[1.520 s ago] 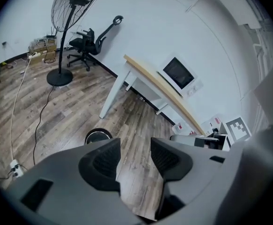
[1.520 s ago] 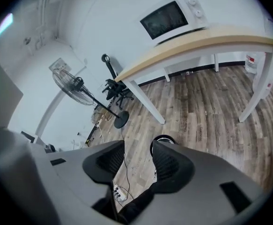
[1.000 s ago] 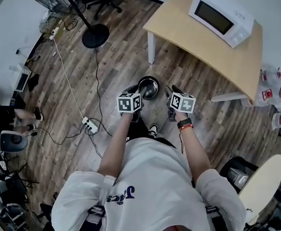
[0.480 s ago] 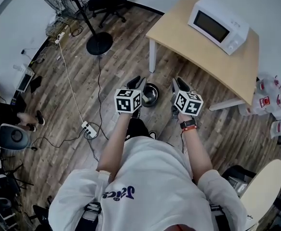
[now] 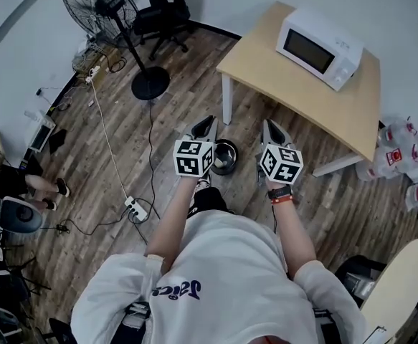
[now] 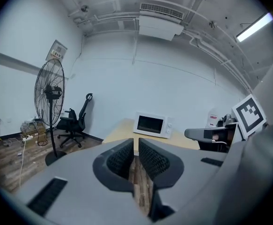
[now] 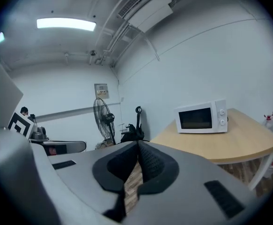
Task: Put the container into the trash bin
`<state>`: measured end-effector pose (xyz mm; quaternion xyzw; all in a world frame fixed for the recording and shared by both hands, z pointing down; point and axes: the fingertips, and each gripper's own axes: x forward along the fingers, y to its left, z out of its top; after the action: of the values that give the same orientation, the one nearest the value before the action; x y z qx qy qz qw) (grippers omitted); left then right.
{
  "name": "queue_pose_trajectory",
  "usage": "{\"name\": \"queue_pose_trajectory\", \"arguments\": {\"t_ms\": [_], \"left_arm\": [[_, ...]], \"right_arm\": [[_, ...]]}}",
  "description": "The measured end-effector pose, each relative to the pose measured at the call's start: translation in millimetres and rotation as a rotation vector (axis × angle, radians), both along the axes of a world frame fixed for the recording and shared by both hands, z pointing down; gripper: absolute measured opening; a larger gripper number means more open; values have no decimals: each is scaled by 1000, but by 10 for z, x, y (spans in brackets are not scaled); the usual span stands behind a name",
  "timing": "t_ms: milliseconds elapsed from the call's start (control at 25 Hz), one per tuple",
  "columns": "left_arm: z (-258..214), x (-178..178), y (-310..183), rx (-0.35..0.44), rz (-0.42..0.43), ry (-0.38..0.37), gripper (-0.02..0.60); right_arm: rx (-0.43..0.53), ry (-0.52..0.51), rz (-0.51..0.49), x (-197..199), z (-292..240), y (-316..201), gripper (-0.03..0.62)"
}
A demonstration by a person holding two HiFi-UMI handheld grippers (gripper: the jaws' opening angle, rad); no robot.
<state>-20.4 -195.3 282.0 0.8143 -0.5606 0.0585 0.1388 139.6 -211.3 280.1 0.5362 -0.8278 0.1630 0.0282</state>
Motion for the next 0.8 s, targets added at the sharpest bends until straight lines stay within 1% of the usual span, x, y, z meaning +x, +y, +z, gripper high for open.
{"name": "queue_pose_trajectory", "arguments": {"t_ms": [120, 320, 600, 680, 800], "left_arm": [[-143, 37, -38, 41, 6, -8, 41], [-221, 109, -71, 64, 18, -14, 34], [-196, 144, -69, 67, 21, -1, 31], [-173, 151, -75, 63, 23, 9, 21], [-82, 163, -91, 43, 50, 26, 20]], "right_arm": [[25, 4, 9, 36, -90, -22, 15], [60, 53, -7, 25, -157, -19, 15], [59, 36, -19, 16, -120, -25, 15], [55, 30, -24, 13, -94, -40, 14], [37, 17, -28, -15, 11, -81, 15]]}}
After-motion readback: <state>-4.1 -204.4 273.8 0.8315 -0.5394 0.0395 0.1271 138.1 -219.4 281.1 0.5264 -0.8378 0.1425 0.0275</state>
